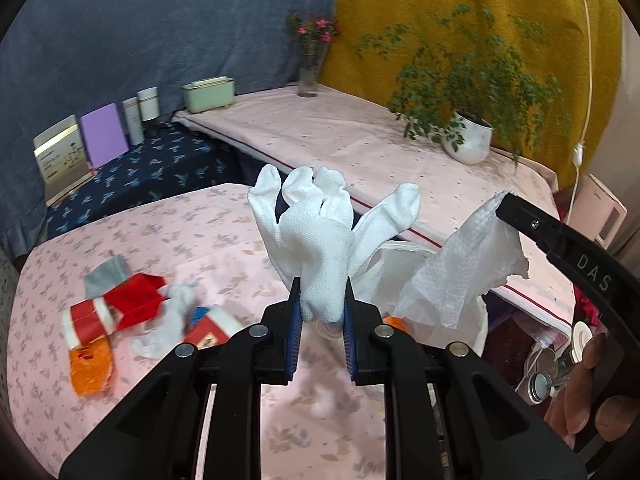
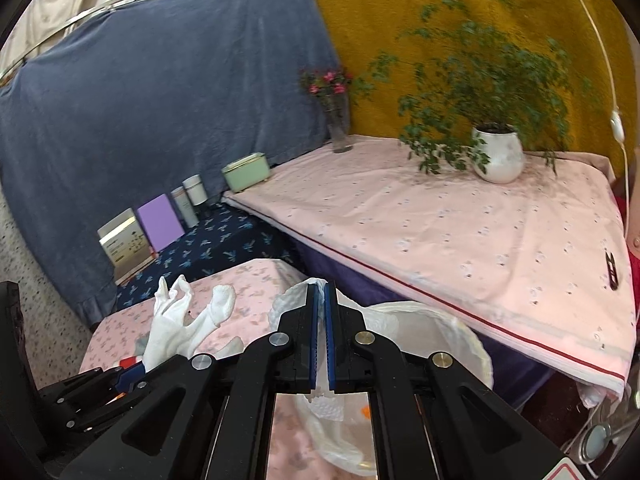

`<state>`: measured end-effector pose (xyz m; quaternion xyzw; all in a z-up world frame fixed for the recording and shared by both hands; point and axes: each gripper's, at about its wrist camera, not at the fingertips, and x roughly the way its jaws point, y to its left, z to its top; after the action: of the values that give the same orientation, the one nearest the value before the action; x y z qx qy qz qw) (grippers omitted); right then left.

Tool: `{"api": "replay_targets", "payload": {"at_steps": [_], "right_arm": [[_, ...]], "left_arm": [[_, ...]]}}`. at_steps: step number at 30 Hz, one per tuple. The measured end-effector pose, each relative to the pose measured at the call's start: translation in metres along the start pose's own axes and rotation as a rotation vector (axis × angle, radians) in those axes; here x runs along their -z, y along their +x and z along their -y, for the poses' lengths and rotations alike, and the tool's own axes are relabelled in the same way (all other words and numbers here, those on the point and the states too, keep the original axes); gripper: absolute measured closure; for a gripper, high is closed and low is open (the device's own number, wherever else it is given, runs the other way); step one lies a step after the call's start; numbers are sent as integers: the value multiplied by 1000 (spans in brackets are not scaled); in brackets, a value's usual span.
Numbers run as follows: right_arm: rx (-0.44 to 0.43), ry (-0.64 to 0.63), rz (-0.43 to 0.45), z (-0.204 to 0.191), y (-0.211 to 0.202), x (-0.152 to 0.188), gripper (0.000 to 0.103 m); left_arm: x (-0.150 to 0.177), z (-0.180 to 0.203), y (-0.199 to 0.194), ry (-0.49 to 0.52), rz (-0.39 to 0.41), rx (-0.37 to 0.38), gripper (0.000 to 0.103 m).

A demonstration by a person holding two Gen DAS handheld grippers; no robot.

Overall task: Collect trash
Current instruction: 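Carry gloves and tissue over the wastebasket and open both grippers to drop them, then move both grippers back to the remaining trash on the bed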

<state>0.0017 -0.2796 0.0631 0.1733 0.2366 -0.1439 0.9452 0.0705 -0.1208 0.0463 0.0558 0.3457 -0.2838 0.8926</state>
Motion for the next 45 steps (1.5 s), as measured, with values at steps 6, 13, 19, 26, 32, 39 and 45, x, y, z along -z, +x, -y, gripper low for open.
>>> {"api": "replay_targets", "payload": {"at_steps": [6, 13, 19, 26, 32, 39, 45], "right_arm": [[47, 52, -15, 41, 9, 3, 99], [80, 90, -47, 70, 23, 11, 99], [84, 97, -58, 76, 30, 16, 90], [82, 87, -46, 72, 29, 15, 75], [71, 76, -42, 62, 26, 14, 71], [50, 54, -32, 44, 21, 13, 61], [28, 30, -33, 25, 19, 14, 56]], "left_arm": [[-4, 32, 22, 53, -23, 45, 85], [-6, 52, 47, 69, -60, 84, 77], [-9, 59, 52, 79, -35, 68, 52], [-11, 50, 55, 56, -43, 44, 51], [-9, 36, 51, 26, -43, 22, 51], [-7, 17, 40, -13, -32, -5, 51], [-4, 0, 30, -43, -14, -35, 44]]}}
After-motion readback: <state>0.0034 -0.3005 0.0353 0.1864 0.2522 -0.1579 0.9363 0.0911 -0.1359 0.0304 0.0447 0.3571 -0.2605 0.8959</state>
